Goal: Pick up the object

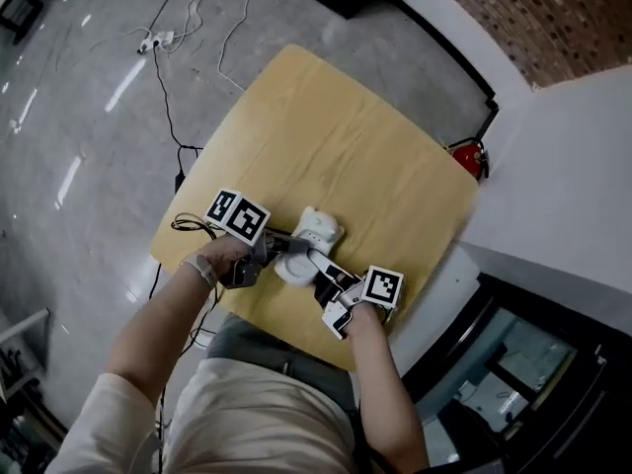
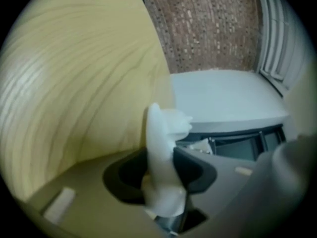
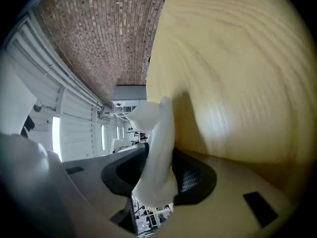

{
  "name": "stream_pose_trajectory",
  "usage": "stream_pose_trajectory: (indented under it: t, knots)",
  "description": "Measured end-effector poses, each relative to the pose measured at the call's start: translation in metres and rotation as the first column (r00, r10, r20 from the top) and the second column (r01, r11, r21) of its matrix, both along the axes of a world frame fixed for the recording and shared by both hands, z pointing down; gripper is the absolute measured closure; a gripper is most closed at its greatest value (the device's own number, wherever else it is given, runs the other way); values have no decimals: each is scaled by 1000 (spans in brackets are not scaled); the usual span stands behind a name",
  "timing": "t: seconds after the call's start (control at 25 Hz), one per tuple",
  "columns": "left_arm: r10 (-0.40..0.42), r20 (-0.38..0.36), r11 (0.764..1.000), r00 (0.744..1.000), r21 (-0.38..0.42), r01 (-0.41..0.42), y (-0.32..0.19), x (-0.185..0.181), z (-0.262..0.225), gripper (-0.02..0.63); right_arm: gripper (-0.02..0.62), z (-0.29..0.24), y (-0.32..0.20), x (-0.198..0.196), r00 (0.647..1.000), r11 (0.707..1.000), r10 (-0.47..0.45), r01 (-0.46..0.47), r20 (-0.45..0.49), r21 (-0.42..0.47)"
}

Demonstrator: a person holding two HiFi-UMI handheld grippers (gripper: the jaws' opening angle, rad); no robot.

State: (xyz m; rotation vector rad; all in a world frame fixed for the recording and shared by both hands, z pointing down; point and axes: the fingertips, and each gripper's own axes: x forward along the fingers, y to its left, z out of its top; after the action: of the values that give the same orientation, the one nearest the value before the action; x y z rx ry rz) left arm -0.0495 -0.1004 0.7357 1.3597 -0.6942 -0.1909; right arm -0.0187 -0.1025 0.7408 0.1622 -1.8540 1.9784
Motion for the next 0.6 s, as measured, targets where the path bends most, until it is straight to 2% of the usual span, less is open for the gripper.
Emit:
stream_pose_trajectory:
  t: [0.12,0.36,0.52,0.6]
  knots:
    - [8,11,1000,1000,-4,-8,-4,4,-2,439,430,-4,-2,4,1000,1000,18,-19,-14,-11]
    - [-7,-17,1000,1000,16,7,-8,8,-5,440,430,-14,-4,3,998,999,32,-32,49,-7]
    - [37,-37,999,999,15,-37,-5,8,-4,445,430,-12,-1,2,995,997,80,-80,54,-4]
    - [99,-17,994,995,58,-98,-1,1,-6,445,430,-14,5,-5,989,991,133,-134,58,22]
